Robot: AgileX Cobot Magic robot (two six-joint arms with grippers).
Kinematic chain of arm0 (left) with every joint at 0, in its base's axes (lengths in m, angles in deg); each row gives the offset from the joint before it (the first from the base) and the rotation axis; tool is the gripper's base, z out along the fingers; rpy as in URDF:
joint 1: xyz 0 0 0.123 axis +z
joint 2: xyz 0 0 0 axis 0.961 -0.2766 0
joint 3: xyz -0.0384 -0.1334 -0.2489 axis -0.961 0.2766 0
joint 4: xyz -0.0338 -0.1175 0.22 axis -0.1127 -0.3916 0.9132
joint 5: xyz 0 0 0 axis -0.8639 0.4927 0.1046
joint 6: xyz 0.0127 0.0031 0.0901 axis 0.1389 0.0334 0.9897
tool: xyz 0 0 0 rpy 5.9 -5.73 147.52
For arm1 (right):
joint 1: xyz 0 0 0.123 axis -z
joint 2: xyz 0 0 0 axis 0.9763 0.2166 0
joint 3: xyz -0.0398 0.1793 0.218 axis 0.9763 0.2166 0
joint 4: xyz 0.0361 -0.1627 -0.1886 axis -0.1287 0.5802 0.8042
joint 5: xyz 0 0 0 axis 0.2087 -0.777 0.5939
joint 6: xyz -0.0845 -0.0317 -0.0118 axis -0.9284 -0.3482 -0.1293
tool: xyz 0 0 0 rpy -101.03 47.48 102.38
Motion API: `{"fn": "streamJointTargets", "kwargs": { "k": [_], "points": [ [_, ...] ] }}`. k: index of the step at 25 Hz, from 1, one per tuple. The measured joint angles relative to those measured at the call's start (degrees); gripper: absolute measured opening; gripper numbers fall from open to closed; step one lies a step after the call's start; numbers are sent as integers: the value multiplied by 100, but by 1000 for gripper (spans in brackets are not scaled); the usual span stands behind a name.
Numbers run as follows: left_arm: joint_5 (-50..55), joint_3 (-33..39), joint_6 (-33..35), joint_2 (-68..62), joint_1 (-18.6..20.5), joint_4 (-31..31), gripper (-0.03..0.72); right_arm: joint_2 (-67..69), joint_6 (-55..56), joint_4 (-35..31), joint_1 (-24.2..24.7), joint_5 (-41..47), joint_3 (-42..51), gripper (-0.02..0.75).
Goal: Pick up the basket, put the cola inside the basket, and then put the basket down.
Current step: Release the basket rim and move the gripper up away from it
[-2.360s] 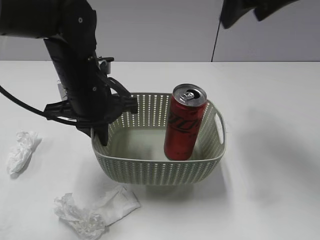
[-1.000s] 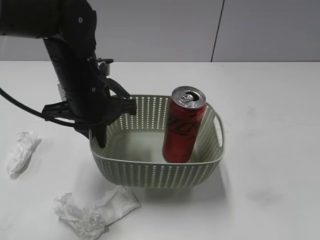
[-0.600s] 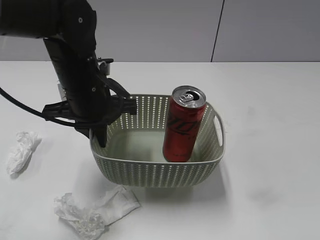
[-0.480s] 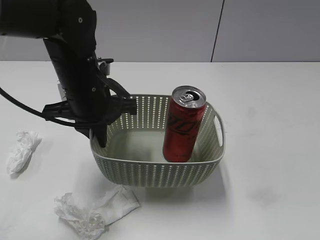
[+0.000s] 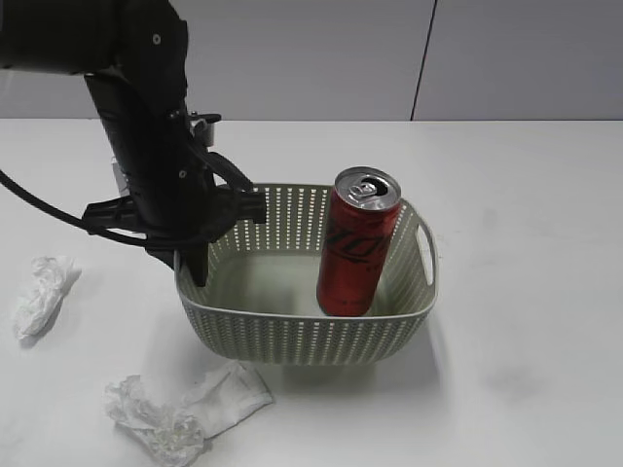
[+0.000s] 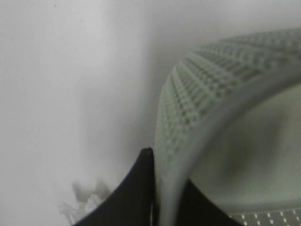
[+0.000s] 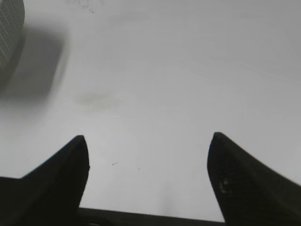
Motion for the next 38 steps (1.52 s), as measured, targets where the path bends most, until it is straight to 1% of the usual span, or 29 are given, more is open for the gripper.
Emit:
{"fn": "streamJointTargets", "kwargs": {
  "k": [9, 16, 22, 26, 30, 32, 35, 37, 38],
  "points": [
    [-28, 0, 0, 0, 0, 0, -4, -1182, 0, 0, 0, 0, 7, 592],
    [-391, 0, 0, 0, 4, 1, -4, -1237, -6, 13, 0, 0, 20, 592],
    [-1187, -109, 0, -13, 27, 1, -4, -1237, -6, 13, 0, 0, 20, 591],
    [-1351, -531, 0, -253, 209, -51, -4, -1237, -1, 13, 0, 0, 20, 590],
    [-1090, -1047, 12, -718, 445, -82, -4, -1237, -1, 13, 0, 0, 20, 590],
    [-901, -1288, 154, -947, 526, -162, -4, -1237, -1, 13, 0, 0, 20, 590],
    [-741, -1560, 493, -1261, 547, -440, 5, -1237, -1, 13, 0, 0, 20, 590],
    [-676, -1666, 755, -1444, 551, -733, 39, -1237, -1, 15, 0, 0, 20, 590],
    [-662, -1696, 855, -1507, 551, -831, 76, -1237, -1, 15, 0, 0, 20, 590]
  ]
}}
